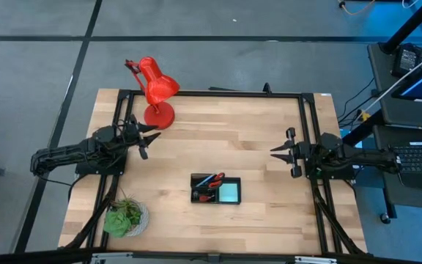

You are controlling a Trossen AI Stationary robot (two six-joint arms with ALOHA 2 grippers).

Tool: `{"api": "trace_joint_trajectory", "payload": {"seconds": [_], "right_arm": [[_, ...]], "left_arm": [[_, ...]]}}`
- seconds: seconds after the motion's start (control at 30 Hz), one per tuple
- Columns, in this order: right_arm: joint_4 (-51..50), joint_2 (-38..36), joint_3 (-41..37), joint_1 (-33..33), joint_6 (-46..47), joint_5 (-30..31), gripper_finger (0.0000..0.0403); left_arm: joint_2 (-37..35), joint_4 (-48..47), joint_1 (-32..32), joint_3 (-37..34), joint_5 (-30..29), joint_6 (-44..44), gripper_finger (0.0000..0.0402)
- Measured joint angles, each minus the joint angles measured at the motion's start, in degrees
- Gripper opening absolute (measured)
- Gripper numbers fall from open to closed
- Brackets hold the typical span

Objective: Pick and place office supplies into organizer
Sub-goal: Return to Home Position

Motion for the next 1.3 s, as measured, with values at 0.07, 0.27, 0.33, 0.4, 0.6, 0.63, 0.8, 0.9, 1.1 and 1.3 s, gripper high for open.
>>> {"api": "trace_joint_trajectory", "payload": {"seconds": [0.07, 0.27, 0.33, 0.4, 0.6, 0.63, 0.8, 0.9, 1.1, 1.3], "right_arm": [[0.0, 0.0, 0.0, 0.0, 1.1, 0.0, 0.0078], [0.0, 0.0, 0.0, 0.0, 1.0, 0.0, 0.0078], [0.0, 0.0, 0.0, 0.0, 1.0, 0.0, 0.0078], [0.0, 0.0, 0.0, 0.0, 1.1, 0.0, 0.0078], [0.0, 0.0, 0.0, 0.0, 1.0, 0.0, 0.0078], [0.0, 0.0, 0.0, 0.0, 1.0, 0.0, 0.0078], [0.0, 0.0, 0.0, 0.0, 1.0, 0.0, 0.0078], [0.0, 0.0, 0.0, 0.0, 1.0, 0.0, 0.0078], [0.0, 0.0, 0.0, 0.0, 1.0, 0.0, 0.0078], [0.0, 0.0, 0.0, 0.0, 1.0, -0.1, 0.0078]], "left_arm": [[0.0, 0.0, 0.0, 0.0, 0.0, 0.0, 0.0136], [0.0, 0.0, 0.0, 0.0, 0.0, 0.0, 0.0136], [0.0, 0.0, 0.0, 0.0, 0.0, 0.0, 0.0136], [0.0, 0.0, 0.0, 0.0, 0.0, 0.0, 0.0136], [0.0, 0.0, 0.0, 0.0, 0.0, 0.0, 0.0136], [0.0, 0.0, 0.0, 0.0, 0.0, 0.0, 0.0136], [0.0, 0.0, 0.0, 0.0, 0.0, 0.0, 0.0136], [0.0, 0.0, 0.0, 0.0, 0.0, 0.0, 0.0136], [0.0, 0.0, 0.0, 0.0, 0.0, 0.0, 0.0136], [0.0, 0.0, 0.0, 0.0, 0.0, 0.0, 0.0136]]}}
